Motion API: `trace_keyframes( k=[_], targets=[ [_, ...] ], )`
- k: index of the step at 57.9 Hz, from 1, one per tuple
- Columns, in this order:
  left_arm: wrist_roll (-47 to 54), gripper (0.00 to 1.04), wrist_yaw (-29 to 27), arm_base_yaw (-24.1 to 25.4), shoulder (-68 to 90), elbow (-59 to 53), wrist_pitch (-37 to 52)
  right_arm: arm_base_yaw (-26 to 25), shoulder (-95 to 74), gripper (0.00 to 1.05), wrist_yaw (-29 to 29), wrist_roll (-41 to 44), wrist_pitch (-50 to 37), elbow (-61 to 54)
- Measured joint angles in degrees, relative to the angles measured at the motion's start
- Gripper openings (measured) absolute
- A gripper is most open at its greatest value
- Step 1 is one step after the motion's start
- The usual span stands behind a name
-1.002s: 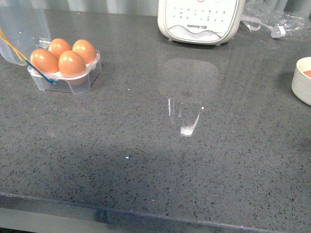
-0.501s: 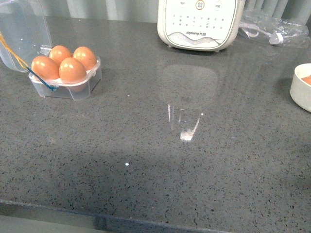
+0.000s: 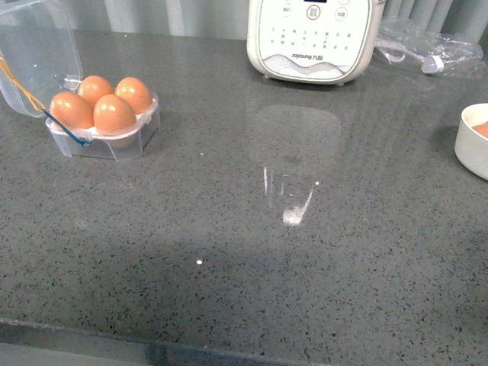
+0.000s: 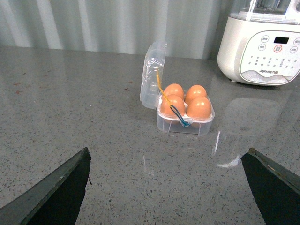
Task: Put egg into box
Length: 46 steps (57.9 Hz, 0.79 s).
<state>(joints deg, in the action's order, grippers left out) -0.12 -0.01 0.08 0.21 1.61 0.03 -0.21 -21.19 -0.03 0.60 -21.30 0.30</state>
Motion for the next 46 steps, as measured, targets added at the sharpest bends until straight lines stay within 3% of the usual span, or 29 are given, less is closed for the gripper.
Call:
trace_keyframes(
  k=[37,41,46],
  targets=[
    [0.0,0.98,0.0,0.0,0.0,0.0,0.0,0.0,11.2,0.03,0.0,0.0,11.1,0.0],
    [0.0,0.98,0.0,0.0,0.0,0.0,0.0,0.0,17.6,0.03,0.0,0.0,19.6,0.0],
    [0.0,0.98,0.0,0.0,0.0,0.0,0.0,0.0,20.9,0.03,0.0,0.0,21.0,0.0]
  ],
)
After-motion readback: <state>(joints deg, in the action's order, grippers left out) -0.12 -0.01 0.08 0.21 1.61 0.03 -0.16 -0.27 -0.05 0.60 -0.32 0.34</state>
